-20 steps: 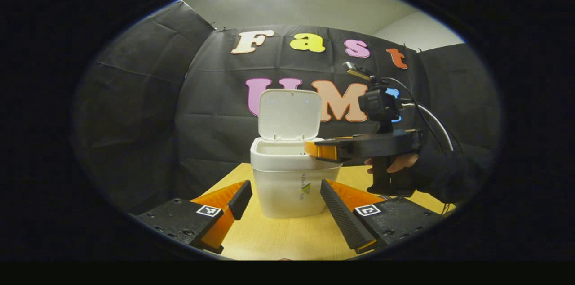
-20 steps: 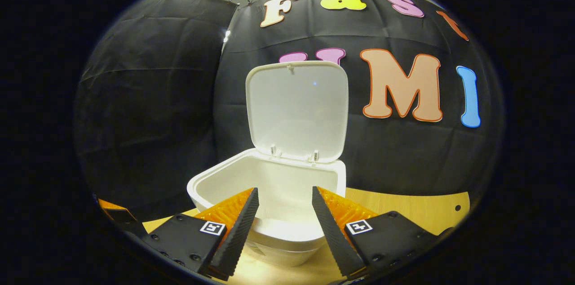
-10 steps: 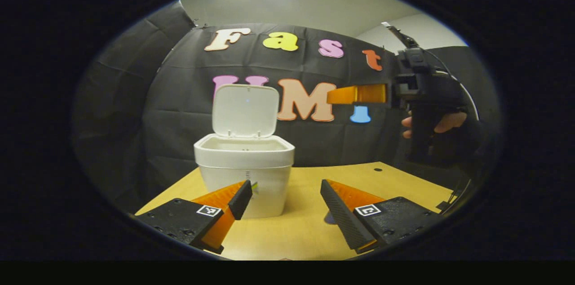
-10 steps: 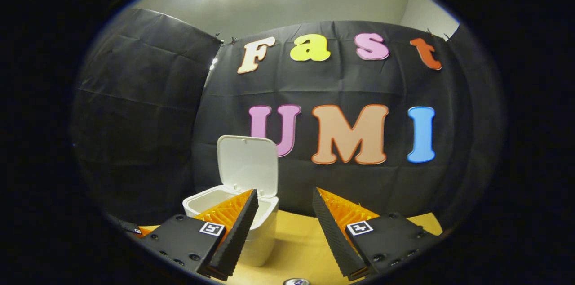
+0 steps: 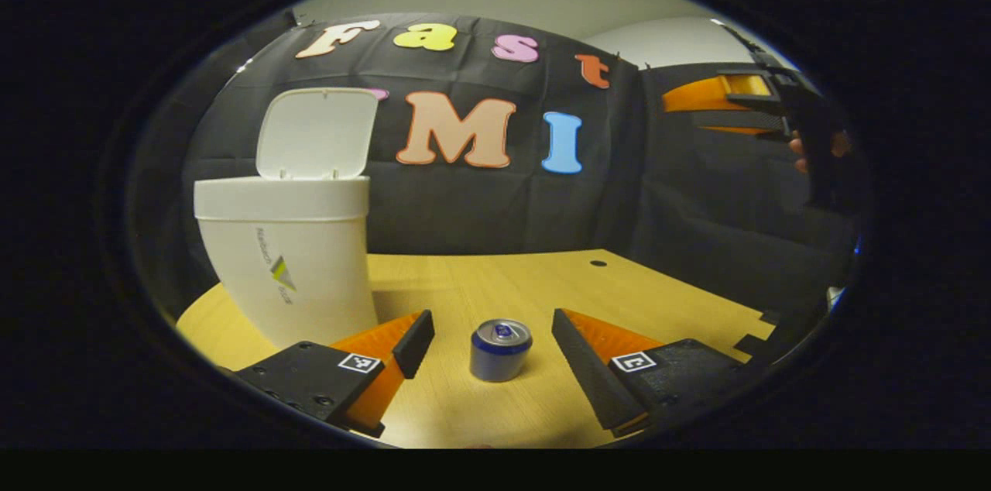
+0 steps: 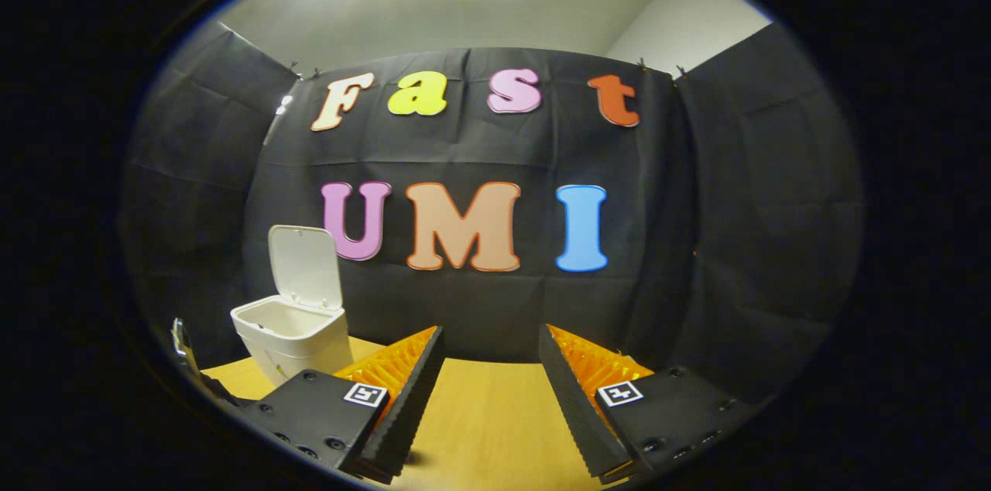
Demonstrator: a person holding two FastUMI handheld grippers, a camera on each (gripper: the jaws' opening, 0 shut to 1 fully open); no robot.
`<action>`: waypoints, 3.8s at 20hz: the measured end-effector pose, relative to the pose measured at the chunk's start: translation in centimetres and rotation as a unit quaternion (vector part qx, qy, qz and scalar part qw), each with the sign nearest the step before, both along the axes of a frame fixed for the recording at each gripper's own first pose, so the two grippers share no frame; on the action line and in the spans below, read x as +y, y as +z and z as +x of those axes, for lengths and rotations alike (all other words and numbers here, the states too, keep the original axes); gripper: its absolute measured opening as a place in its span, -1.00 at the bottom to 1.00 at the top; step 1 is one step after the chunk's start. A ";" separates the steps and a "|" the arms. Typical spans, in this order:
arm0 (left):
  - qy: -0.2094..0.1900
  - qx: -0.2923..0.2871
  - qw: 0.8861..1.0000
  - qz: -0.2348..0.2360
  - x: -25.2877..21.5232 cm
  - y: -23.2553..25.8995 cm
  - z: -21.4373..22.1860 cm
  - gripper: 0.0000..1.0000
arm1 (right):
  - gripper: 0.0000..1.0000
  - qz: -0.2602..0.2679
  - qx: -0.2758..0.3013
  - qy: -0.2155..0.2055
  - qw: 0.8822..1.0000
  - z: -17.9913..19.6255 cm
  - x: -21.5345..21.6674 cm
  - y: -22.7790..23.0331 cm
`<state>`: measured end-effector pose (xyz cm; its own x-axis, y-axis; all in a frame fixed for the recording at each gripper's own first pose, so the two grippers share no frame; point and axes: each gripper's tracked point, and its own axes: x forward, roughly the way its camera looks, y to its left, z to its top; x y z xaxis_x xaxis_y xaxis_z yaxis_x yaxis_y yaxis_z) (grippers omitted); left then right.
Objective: Press the lid of the desktop garbage bin to open it, pick up the crumpled paper on the desktop and throw it into the bin, then pick up the pop can on the desktop and drop it into the bin, and finally close the garbage bin lid.
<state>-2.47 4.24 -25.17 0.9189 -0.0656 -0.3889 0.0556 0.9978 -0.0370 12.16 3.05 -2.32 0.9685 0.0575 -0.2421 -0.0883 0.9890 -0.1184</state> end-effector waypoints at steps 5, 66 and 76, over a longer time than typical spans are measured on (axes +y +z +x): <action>0.020 0.062 0.998 0.003 -0.8 -7.4 1.7 0.89 | 0.67 -0.031 0.046 -0.077 0.996 -3.9 -8.7 -2.1; 0.118 -0.127 0.980 0.100 23.7 29.4 27.0 0.93 | 0.65 0.061 0.055 -0.093 0.992 -8.7 -5.7 -6.2; 0.118 -0.122 0.981 0.098 20.9 26.7 17.8 0.87 | 0.66 0.073 0.076 -0.014 0.994 -5.3 -1.1 -7.7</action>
<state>15.36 25.10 1.52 0.9666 0.2151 -0.1394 -0.1954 0.9703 0.1427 6.84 1.97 -10.00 0.9232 0.0768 -0.3767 -0.0670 0.9970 0.0390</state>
